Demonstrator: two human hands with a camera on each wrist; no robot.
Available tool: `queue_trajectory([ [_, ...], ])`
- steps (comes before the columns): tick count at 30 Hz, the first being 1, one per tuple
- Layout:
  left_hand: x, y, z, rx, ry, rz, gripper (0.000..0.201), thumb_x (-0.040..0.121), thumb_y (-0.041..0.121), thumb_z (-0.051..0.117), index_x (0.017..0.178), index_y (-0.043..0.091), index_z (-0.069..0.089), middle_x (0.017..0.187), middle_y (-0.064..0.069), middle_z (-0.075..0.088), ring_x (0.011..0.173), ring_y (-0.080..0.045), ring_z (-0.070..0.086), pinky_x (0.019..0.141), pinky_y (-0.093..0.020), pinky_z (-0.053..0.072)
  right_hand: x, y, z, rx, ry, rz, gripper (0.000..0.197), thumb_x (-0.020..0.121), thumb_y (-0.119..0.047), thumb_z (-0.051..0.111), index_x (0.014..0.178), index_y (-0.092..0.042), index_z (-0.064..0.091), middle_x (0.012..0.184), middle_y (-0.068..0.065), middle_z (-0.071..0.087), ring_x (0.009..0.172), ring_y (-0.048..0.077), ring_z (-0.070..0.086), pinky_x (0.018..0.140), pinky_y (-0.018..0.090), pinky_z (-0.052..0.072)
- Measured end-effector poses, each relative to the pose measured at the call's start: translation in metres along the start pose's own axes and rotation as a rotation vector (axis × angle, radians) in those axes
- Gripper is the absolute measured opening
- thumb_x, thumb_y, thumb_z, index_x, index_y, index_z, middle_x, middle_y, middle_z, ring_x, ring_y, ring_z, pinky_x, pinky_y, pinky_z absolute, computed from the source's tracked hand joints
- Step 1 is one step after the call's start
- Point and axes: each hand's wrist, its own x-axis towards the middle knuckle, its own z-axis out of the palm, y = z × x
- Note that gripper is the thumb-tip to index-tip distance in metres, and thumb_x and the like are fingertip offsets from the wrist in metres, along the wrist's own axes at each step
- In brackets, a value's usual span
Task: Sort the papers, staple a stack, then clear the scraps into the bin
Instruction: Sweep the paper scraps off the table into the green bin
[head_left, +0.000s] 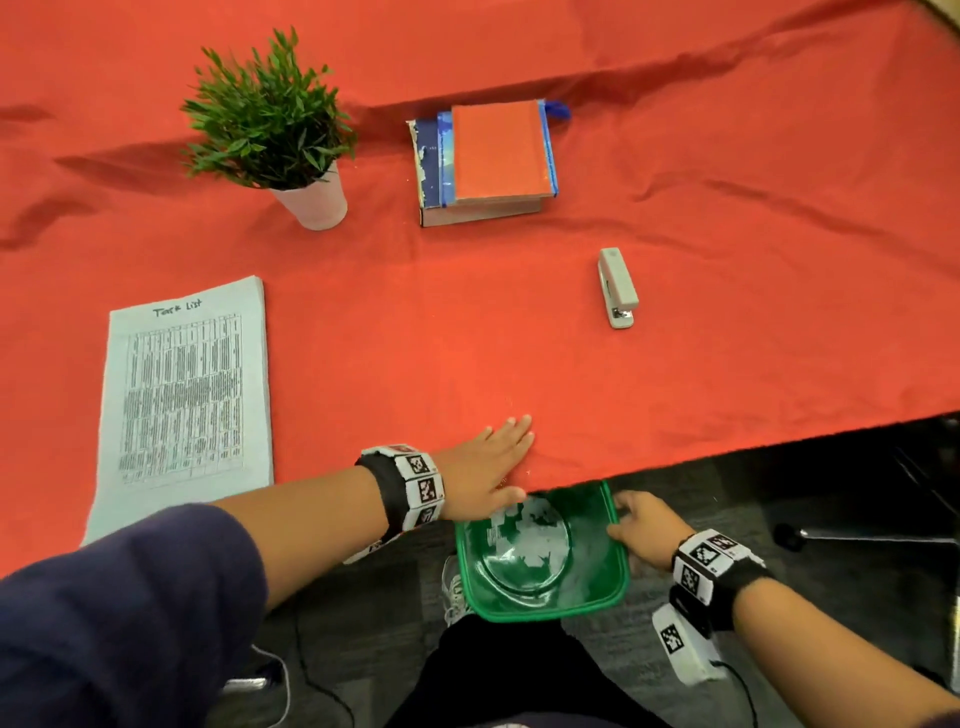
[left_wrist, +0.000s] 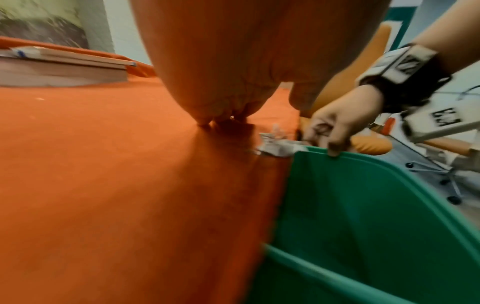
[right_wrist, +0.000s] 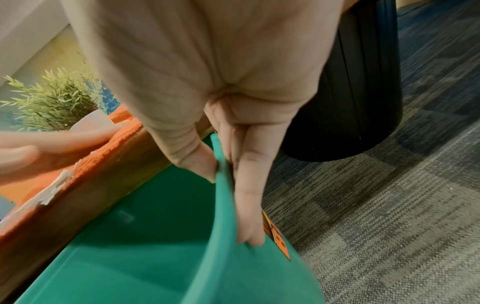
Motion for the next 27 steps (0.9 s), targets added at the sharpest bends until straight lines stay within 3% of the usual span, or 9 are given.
queue_trajectory([
  [3,-0.013,0.021,0.011,-0.134,-0.033,0.011,0.066,0.103,0.041,0.026,0.153,0.012,-0.006,0.159,-0.001,-0.017,0.148,-0.011,-0.009,0.120,-0.026,-0.002,0.002,0.004,0.001,-0.007,-0.007,0.000,0.009,0.086,-0.009,0.064,0.094,-0.012,0.063,0.085,0.020,0.073,0.070,0.034,0.071,0.068,0.049,0.058],
  [5,-0.021,0.020,0.007,-0.210,0.070,-0.025,0.062,0.103,0.041,0.025,0.153,0.017,-0.003,0.160,0.003,-0.014,0.147,-0.006,-0.008,0.117,-0.022,-0.004,0.001,0.000,0.001,-0.010,-0.008,-0.005,0.007,0.086,-0.009,0.064,0.092,-0.012,0.064,0.085,0.018,0.074,0.071,0.033,0.071,0.067,0.046,0.059],
  [8,-0.034,-0.001,0.005,-0.196,0.214,-0.177,0.069,0.101,0.045,0.028,0.153,0.016,-0.006,0.159,-0.001,-0.018,0.147,-0.012,-0.011,0.121,-0.031,-0.001,-0.005,-0.008,0.001,0.017,-0.011,-0.004,0.006,0.087,-0.005,0.061,0.091,-0.009,0.064,0.086,0.015,0.073,0.071,0.031,0.072,0.060,0.039,0.059],
  [12,-0.045,-0.014,0.032,-0.143,0.144,-0.326,0.087,0.097,0.055,0.031,0.149,0.007,-0.018,0.155,-0.011,-0.029,0.146,-0.023,-0.020,0.122,-0.040,-0.001,-0.005,-0.014,0.004,0.024,-0.030,-0.003,0.011,0.087,-0.007,0.060,0.097,-0.008,0.065,0.088,0.013,0.073,0.072,0.028,0.072,0.060,0.040,0.060],
  [16,-0.029,0.013,0.055,-0.095,0.165,-0.262,0.088,0.096,0.058,0.027,0.147,0.009,-0.025,0.152,-0.009,-0.035,0.142,-0.023,-0.029,0.120,-0.039,-0.008,-0.002,-0.016,0.007,0.039,-0.041,0.022,0.011,0.090,-0.007,0.058,0.100,-0.007,0.063,0.086,0.015,0.074,0.064,0.027,0.071,0.049,0.030,0.055],
  [19,-0.014,0.035,0.061,-0.163,0.206,-0.219,0.084,0.098,0.052,0.029,0.148,0.010,-0.024,0.153,-0.006,-0.034,0.142,-0.021,-0.030,0.120,-0.038,-0.009,0.000,-0.013,0.009,0.083,-0.042,0.027,0.012,0.090,-0.003,0.058,0.101,-0.006,0.062,0.085,0.017,0.073,0.070,0.031,0.072,0.058,0.039,0.060],
  [21,-0.009,0.049,0.067,-0.206,0.181,-0.152,0.083,0.099,0.047,0.032,0.148,0.011,-0.024,0.153,-0.005,-0.035,0.142,-0.019,-0.031,0.120,-0.037,-0.010,0.001,-0.011,0.008,0.084,-0.042,0.023,0.013,0.090,-0.003,0.058,0.102,-0.005,0.061,0.087,0.017,0.073,0.069,0.031,0.072,0.056,0.036,0.059],
  [27,-0.022,0.065,0.075,-0.308,0.065,0.048,0.067,0.103,0.034,0.030,0.153,0.016,-0.011,0.158,0.005,-0.025,0.143,-0.005,-0.021,0.119,-0.026,0.002,0.002,-0.014,0.005,0.054,-0.042,0.008,0.008,0.091,-0.005,0.058,0.096,-0.010,0.060,0.083,0.016,0.073,0.061,0.028,0.070,0.053,0.034,0.057],
])
